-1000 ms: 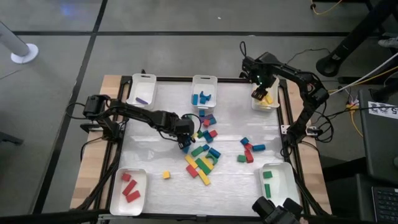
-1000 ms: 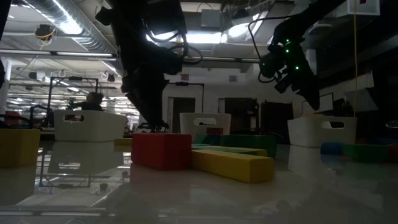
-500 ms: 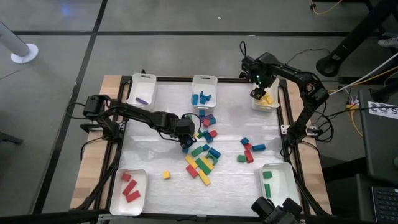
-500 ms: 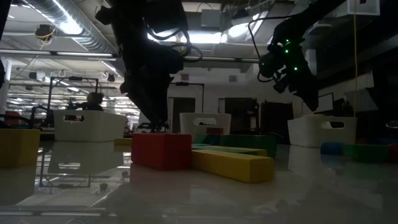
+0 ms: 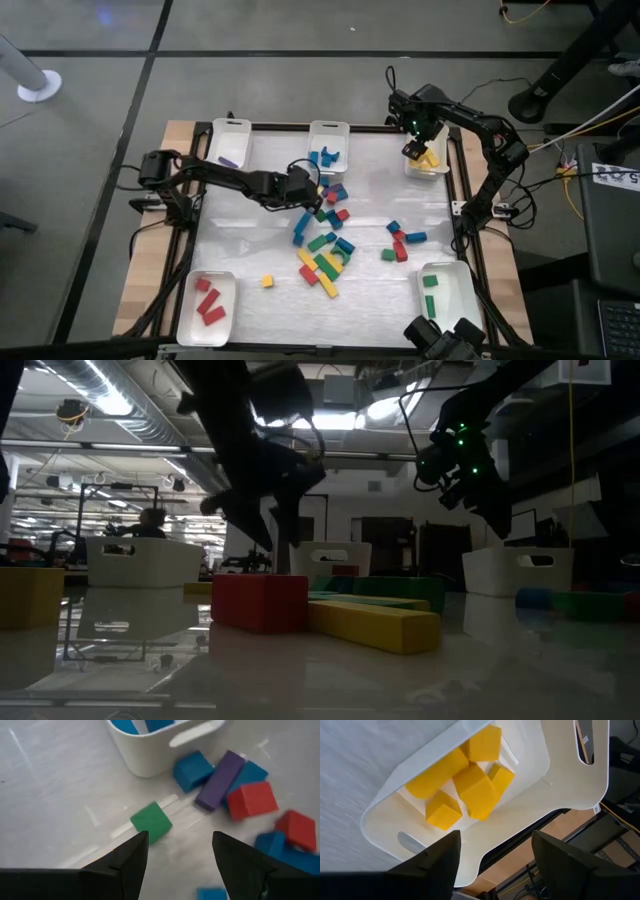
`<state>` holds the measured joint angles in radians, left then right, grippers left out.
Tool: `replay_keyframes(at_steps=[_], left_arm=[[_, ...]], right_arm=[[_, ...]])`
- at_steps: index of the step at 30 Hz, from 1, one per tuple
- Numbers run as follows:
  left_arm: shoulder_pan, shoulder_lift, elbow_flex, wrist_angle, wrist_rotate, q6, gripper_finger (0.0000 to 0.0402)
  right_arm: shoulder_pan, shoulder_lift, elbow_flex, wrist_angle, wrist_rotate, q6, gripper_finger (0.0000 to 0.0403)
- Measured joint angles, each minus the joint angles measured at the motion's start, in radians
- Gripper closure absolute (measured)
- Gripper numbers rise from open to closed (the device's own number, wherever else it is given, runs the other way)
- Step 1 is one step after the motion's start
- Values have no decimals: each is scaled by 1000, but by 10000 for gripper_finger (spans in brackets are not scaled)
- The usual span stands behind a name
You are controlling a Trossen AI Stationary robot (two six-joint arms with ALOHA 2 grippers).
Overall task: Sort blocks
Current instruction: Put the green block into the bottom right white bin
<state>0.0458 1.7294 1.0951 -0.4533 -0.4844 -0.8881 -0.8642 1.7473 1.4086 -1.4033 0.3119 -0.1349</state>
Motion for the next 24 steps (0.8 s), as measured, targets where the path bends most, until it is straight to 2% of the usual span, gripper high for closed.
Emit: replay_keyframes(at_steps=[12, 24], left_arm=[[71, 97, 0, 27, 0, -71, 192], [94, 104, 0, 29, 11, -86, 192]], right_arm=[[1, 0, 0, 10, -18, 0, 160], [0, 0, 0, 46, -25, 0, 160]])
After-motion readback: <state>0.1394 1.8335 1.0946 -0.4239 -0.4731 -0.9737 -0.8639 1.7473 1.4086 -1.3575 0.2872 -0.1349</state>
